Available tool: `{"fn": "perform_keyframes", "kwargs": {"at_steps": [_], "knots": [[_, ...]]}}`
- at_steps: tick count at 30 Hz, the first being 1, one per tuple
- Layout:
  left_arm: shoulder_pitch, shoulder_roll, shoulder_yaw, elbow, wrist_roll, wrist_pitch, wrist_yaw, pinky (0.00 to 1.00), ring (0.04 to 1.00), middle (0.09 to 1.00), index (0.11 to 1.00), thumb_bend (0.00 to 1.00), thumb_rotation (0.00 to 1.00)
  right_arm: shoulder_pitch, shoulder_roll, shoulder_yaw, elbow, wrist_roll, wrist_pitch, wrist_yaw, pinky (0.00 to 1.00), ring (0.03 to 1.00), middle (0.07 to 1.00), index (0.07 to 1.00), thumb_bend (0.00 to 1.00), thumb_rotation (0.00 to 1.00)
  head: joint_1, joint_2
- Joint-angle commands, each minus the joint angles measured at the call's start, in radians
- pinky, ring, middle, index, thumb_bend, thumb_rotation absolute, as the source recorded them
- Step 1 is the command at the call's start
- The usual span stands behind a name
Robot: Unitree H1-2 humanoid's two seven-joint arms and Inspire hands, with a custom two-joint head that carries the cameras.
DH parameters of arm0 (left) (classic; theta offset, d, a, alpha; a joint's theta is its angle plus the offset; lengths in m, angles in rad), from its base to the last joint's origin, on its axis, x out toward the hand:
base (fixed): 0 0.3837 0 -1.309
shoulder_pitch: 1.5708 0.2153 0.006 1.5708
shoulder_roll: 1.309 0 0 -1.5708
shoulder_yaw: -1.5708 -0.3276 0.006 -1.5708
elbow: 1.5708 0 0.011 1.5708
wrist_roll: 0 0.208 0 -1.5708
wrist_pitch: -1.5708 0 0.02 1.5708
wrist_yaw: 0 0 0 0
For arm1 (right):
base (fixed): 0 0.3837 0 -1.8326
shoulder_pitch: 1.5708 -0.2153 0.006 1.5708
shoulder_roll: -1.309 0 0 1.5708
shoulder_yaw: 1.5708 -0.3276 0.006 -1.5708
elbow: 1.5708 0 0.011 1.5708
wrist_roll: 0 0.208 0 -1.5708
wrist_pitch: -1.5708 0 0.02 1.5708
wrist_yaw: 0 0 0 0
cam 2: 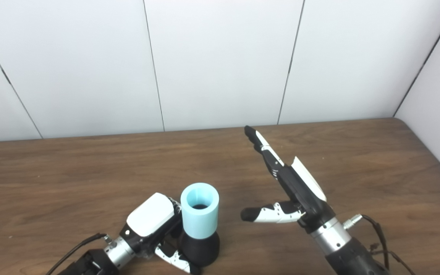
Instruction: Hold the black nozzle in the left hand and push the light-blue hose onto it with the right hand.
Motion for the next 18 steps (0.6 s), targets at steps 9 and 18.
{"fn": "perform_keyframes", "kwargs": {"at_steps": [9,18], "knots": [[0.037,0.003,-0.044,0.049,0.057,0.012,-0.059,0.16,0.222,0.471,0.478,0.52,0.0,-0.012,-0.054,0.041,-0.143,-0.225,-0.107,0.032,1.0,1.0,1.0,1.0,1.0,0.7,0.001,-0.001],[0.038,0.006,-0.044,0.043,0.053,0.013,-0.067,0.17,0.231,0.472,0.478,0.52,0.0,-0.026,-0.024,0.102,-0.172,-0.511,-0.131,0.051,0.99,1.0,1.0,0.994,1.0,0.73,0.0,0.001]]}}
